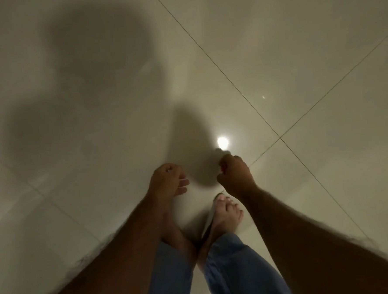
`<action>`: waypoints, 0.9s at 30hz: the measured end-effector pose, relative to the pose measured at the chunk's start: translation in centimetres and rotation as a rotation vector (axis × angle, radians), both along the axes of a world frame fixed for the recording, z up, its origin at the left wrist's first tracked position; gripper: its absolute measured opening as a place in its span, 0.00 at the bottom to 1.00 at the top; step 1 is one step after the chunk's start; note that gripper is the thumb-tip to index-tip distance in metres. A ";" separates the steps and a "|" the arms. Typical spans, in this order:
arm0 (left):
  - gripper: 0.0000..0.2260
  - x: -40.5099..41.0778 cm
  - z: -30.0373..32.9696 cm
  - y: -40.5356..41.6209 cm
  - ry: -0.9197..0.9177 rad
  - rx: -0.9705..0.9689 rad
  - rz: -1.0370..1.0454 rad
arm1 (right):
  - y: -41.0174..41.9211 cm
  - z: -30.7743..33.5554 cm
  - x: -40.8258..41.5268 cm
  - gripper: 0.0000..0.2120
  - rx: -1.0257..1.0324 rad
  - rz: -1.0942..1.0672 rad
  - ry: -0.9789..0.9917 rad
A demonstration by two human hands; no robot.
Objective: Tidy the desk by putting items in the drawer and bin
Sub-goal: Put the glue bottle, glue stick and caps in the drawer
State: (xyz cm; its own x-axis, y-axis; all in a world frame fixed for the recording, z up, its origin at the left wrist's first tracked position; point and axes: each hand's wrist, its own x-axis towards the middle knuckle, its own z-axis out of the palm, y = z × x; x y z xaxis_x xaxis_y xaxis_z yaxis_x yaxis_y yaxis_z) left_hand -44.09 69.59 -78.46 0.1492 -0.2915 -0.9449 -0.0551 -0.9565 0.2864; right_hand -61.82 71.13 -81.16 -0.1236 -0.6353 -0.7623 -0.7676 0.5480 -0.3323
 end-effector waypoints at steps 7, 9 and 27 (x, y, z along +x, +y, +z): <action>0.08 -0.9 9.7 -2.7 0.115 0.056 -0.012 | -2.2 11.7 1.9 0.09 0.151 -0.728 -0.571; 0.09 -1.6 13.9 -3.7 0.138 0.036 -0.033 | -3.5 16.3 2.1 0.09 0.148 -0.734 -0.595; 0.04 -1.3 67.3 -13.8 0.088 -0.440 0.062 | -13.8 69.0 1.3 0.08 -0.324 -0.785 -0.835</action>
State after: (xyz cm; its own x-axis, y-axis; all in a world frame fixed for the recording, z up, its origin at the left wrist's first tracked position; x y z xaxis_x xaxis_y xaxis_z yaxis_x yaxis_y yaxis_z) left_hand -45.34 55.80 -11.18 0.1038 -0.6614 -0.7428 0.0418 -0.7433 0.6677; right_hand -60.51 57.34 -12.12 -0.1063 -0.7853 -0.6099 0.2604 0.5700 -0.7793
